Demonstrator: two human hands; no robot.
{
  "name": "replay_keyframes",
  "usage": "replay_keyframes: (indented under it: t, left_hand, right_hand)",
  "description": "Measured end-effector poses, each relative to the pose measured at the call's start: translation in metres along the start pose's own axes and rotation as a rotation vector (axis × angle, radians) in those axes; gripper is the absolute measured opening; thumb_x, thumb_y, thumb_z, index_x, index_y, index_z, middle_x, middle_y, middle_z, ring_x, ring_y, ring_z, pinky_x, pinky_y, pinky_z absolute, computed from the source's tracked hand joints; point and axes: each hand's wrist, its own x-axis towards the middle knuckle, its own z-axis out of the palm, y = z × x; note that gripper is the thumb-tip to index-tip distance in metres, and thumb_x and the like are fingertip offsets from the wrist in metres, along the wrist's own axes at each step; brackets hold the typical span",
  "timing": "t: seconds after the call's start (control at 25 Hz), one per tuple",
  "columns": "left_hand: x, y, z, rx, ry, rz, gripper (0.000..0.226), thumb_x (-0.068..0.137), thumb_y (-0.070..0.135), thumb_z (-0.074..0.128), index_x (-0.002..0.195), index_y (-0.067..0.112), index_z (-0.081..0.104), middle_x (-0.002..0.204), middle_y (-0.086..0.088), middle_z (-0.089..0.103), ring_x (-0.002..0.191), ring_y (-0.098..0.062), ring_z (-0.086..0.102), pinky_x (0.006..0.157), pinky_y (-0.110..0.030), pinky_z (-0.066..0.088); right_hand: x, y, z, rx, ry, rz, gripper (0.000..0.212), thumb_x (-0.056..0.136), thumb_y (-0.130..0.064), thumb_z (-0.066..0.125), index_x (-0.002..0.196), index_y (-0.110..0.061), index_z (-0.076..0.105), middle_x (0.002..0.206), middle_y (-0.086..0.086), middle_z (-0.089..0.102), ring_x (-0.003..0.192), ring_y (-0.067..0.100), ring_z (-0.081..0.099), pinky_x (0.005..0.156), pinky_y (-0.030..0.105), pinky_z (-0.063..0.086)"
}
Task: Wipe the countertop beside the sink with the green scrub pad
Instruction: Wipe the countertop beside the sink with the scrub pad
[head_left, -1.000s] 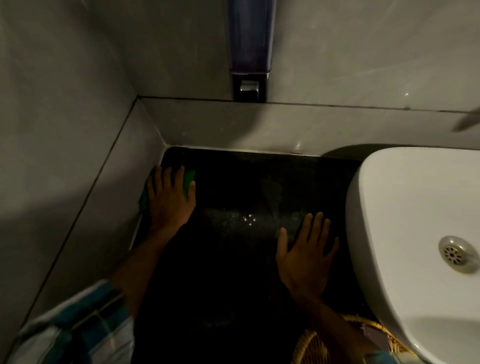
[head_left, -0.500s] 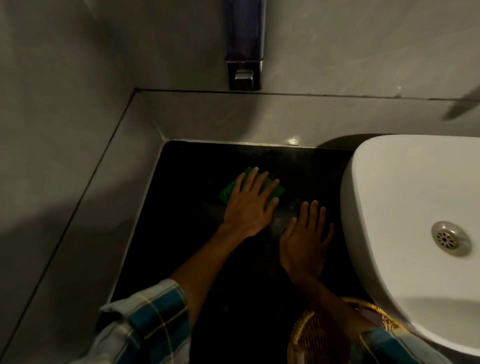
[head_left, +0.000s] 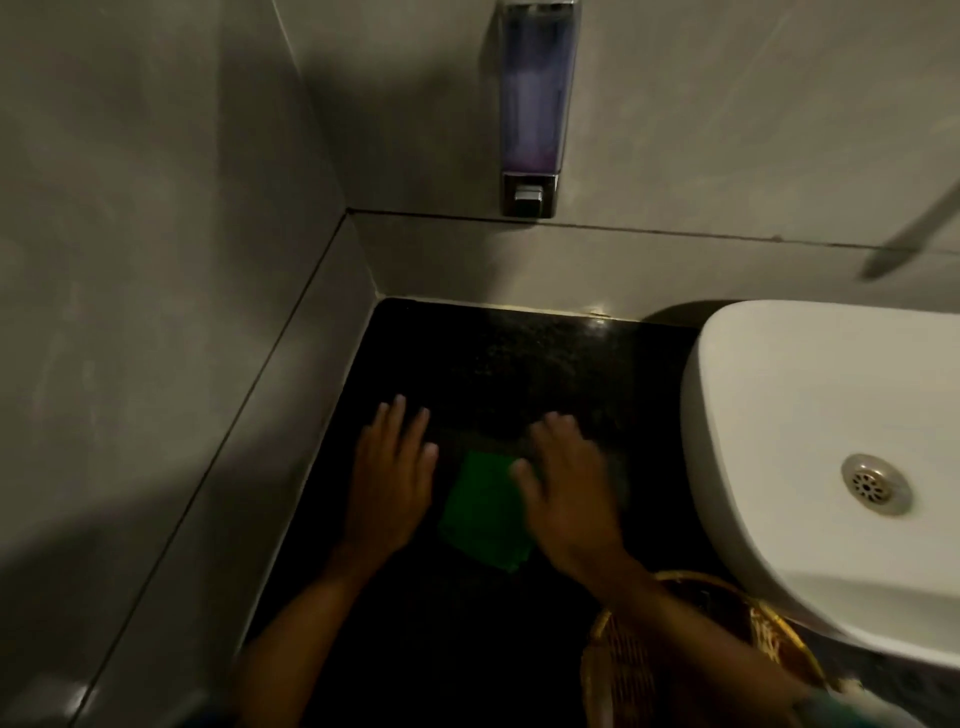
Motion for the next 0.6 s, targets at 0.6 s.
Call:
replay_keyframes:
  t: [0.6]
  left_hand:
    - [0.015,-0.077,0.024,0.139,-0.037,0.038,0.059,0.096,0.055,0.019,0.147,0.027,0.030,0.159,-0.006,0.028,0.148,-0.023,0.021,0.117,-0.047,0.025]
  right_hand:
    - [0.144,-0.014,0.059,-0.495,-0.162,-0.122,0.061,0.097,-0.054,0.027,0.150,-0.024,0.027,0.161,0.013,0.022,0.149,0.029,0.017,0.115,0.061,0.009]
